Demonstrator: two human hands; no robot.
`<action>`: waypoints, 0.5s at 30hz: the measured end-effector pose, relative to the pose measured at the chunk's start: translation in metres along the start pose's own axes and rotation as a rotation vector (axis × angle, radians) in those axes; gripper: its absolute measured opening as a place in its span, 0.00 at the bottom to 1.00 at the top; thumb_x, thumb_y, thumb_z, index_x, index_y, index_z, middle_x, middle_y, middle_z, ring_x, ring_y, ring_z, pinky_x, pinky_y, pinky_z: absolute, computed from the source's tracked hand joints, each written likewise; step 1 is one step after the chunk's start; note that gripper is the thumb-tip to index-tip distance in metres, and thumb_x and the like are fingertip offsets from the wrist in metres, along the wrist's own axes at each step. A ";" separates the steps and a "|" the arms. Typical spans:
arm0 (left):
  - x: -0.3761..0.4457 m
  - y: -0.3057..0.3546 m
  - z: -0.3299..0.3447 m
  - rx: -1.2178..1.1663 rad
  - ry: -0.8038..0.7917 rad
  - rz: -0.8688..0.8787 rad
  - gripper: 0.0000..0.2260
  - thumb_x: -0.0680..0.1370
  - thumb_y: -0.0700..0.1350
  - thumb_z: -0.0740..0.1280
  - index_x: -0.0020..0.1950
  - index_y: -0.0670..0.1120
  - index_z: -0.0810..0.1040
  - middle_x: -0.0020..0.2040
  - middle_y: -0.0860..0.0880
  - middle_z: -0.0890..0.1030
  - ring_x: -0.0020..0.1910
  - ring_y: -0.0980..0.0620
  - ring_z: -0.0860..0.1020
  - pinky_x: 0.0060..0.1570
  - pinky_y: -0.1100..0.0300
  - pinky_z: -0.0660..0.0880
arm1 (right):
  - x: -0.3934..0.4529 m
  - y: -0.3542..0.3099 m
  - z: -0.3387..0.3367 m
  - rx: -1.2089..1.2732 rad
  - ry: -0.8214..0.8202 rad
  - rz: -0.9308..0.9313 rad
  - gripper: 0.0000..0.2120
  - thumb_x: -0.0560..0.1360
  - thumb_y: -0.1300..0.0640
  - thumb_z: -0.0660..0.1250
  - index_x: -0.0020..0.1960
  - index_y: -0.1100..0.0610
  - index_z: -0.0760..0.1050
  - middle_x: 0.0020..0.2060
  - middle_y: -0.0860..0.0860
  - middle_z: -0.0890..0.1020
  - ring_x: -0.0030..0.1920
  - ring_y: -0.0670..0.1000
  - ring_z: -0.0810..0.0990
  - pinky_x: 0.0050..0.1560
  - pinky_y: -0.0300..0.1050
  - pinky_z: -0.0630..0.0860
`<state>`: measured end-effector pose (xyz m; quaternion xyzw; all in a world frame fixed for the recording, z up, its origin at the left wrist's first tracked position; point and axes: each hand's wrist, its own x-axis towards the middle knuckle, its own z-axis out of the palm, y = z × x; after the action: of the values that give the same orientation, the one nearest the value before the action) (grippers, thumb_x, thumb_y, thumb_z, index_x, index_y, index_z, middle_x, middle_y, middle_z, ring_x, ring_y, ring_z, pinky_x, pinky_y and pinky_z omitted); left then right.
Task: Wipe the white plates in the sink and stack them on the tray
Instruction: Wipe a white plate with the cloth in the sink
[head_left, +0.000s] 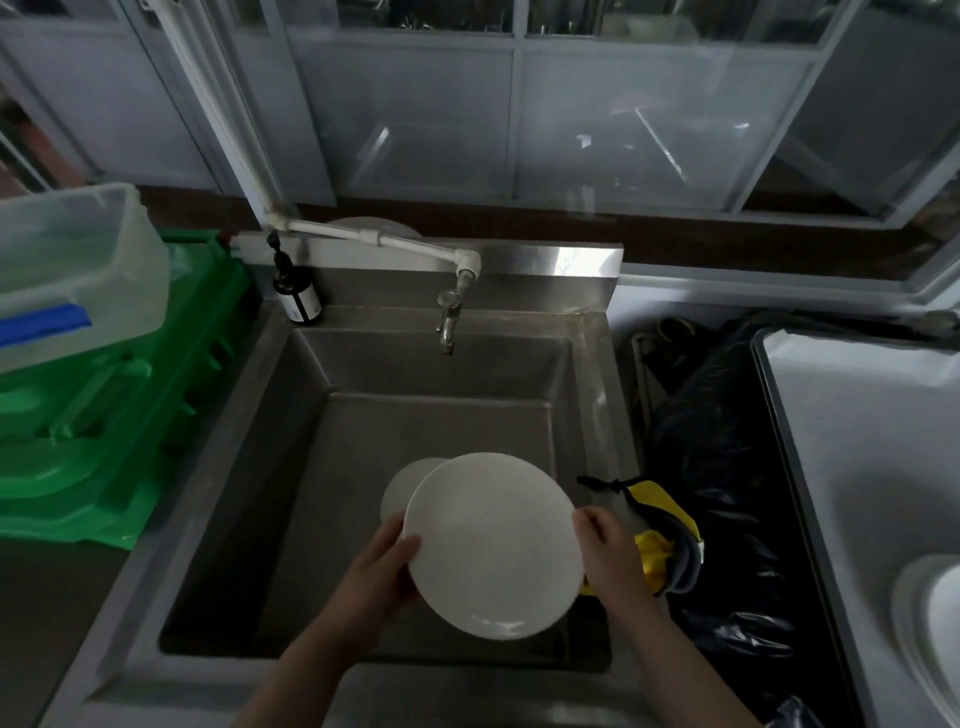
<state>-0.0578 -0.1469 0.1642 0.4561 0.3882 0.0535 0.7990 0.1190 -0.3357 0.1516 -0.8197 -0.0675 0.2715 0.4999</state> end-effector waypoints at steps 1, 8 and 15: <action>0.000 -0.001 -0.002 0.003 0.013 0.002 0.13 0.83 0.40 0.60 0.63 0.52 0.77 0.58 0.45 0.83 0.54 0.43 0.82 0.44 0.52 0.83 | 0.002 0.002 -0.002 -0.050 -0.029 0.000 0.05 0.82 0.57 0.61 0.50 0.55 0.75 0.43 0.49 0.79 0.44 0.47 0.77 0.39 0.40 0.71; -0.003 -0.016 -0.020 -0.021 0.162 0.016 0.15 0.80 0.40 0.65 0.66 0.48 0.76 0.61 0.42 0.81 0.56 0.41 0.82 0.43 0.53 0.82 | 0.021 0.023 -0.024 -0.477 -0.045 -0.018 0.12 0.81 0.60 0.59 0.63 0.54 0.73 0.54 0.51 0.80 0.49 0.51 0.78 0.46 0.46 0.75; -0.010 -0.012 -0.031 -0.006 0.224 0.043 0.15 0.80 0.40 0.66 0.66 0.51 0.73 0.59 0.44 0.80 0.54 0.40 0.82 0.46 0.48 0.83 | 0.023 0.036 -0.014 -1.141 -0.257 -0.285 0.22 0.79 0.50 0.62 0.72 0.50 0.65 0.69 0.49 0.71 0.69 0.53 0.67 0.65 0.47 0.67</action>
<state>-0.0884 -0.1371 0.1513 0.4530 0.4649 0.1223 0.7508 0.1397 -0.3557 0.1170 -0.9020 -0.3717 0.2195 0.0004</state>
